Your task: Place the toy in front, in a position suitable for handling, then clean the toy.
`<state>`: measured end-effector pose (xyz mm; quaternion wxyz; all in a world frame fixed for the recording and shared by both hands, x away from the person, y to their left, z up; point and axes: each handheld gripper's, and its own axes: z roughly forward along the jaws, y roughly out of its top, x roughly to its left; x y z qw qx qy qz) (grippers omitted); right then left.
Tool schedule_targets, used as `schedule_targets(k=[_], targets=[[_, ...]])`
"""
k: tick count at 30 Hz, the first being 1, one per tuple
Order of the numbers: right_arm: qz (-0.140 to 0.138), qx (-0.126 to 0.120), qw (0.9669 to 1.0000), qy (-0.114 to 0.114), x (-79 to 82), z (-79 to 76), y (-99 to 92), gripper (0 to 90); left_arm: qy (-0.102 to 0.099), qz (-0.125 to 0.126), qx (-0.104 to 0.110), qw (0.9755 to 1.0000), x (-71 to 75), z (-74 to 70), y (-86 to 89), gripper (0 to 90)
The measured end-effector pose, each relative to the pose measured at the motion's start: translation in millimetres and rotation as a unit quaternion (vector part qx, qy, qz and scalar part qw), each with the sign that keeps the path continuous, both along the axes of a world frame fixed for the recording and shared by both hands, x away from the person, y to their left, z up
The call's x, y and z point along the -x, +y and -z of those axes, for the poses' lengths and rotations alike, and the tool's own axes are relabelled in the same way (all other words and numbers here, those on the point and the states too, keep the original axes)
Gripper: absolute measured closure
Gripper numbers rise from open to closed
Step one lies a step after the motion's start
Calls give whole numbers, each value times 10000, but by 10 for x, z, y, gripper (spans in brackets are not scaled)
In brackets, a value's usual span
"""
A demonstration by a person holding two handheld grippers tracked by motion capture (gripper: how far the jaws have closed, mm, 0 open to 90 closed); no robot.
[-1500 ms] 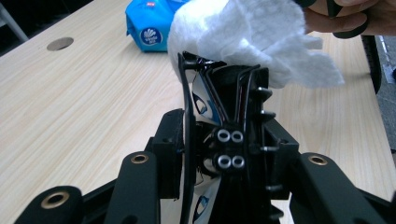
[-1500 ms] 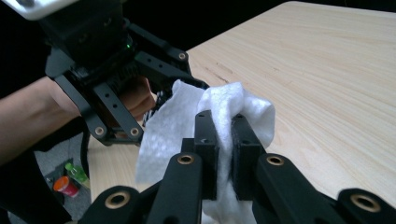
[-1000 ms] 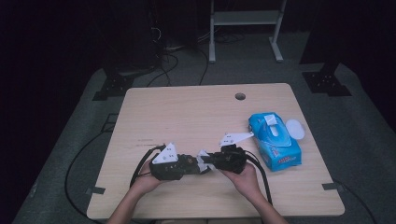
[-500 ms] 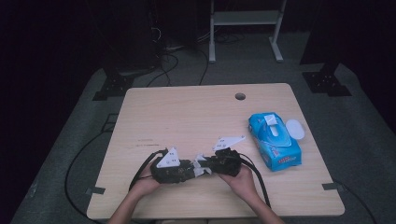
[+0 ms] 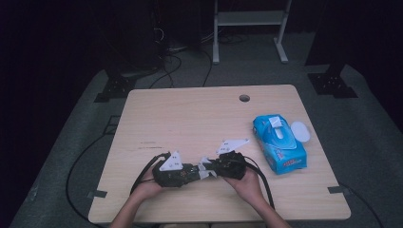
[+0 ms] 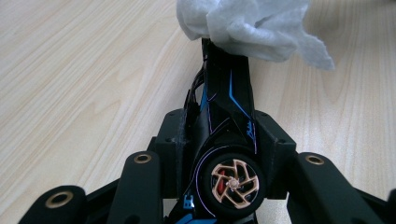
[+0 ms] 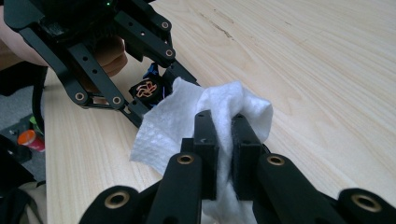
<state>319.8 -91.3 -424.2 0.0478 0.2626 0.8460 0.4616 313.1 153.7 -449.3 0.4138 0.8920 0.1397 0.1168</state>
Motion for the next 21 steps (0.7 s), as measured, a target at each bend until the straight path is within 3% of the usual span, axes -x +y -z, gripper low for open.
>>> schedule_targets(k=[7,12,19,21], targets=[[-6,-67,10000,50,-28,15,-14,827,-21,14,-30,10000,-5,-1,-1,592],[8,42,10000,-68,6,-9,35,827,-4,22,-28,10000,-16,-3,2,591],[-334,199,9991,-187,71,-29,300,826,18,-4,-14,10000,-13,0,-4,591],[-336,208,9991,-170,45,-28,286,827,18,-6,-13,10000,-16,-1,-4,591]])
